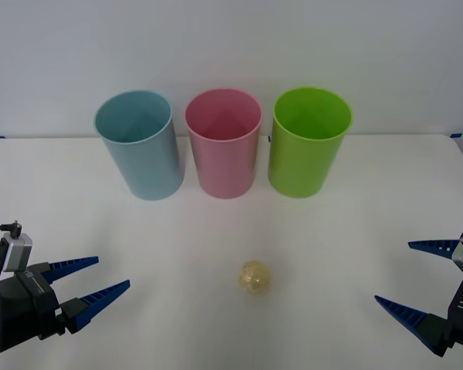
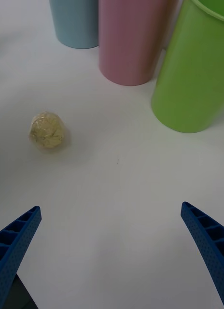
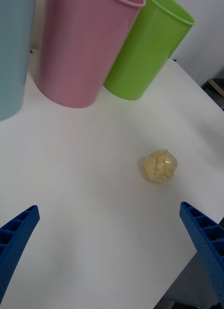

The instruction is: Put cans in the blue bin and PET bottles in the pink bin and trash in the green bin.

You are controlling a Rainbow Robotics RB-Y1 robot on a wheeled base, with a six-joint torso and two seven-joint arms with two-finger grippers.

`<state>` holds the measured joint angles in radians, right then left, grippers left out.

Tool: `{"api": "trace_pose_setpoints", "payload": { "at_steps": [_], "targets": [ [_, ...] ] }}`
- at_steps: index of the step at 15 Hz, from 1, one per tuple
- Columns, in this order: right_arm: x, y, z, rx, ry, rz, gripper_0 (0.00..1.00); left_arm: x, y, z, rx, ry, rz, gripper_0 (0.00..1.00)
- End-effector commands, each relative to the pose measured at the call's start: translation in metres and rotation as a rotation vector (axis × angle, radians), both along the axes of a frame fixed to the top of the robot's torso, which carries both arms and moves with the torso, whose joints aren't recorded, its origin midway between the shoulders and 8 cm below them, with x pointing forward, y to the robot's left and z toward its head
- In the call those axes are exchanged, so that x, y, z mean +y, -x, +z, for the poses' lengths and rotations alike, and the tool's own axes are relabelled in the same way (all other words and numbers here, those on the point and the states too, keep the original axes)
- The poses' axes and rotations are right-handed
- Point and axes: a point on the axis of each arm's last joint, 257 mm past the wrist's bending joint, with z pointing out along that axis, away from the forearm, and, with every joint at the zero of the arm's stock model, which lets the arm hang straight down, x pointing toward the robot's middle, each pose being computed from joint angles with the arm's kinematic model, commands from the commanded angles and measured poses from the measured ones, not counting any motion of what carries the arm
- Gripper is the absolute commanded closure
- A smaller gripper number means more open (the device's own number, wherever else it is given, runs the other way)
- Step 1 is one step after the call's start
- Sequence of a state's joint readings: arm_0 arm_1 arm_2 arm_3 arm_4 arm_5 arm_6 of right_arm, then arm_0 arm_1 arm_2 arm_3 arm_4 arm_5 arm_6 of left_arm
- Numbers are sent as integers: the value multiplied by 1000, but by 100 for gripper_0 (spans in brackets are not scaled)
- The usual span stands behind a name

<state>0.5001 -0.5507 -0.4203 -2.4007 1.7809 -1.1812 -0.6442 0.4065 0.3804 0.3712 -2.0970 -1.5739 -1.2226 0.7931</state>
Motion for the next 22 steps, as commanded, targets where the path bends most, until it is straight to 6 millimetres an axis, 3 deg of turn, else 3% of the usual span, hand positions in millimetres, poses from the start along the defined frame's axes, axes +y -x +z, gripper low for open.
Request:
{"api": "trace_pose_setpoints", "payload": {
  "at_steps": [1, 22],
  "targets": [
    [0, 0, 0, 0, 0, 0, 0, 0, 0, 0, 0, 0, 0, 0],
    [2, 0, -1, 4, -21, -5, 0, 0, 0, 0, 0, 0, 0, 0]
  ]
}}
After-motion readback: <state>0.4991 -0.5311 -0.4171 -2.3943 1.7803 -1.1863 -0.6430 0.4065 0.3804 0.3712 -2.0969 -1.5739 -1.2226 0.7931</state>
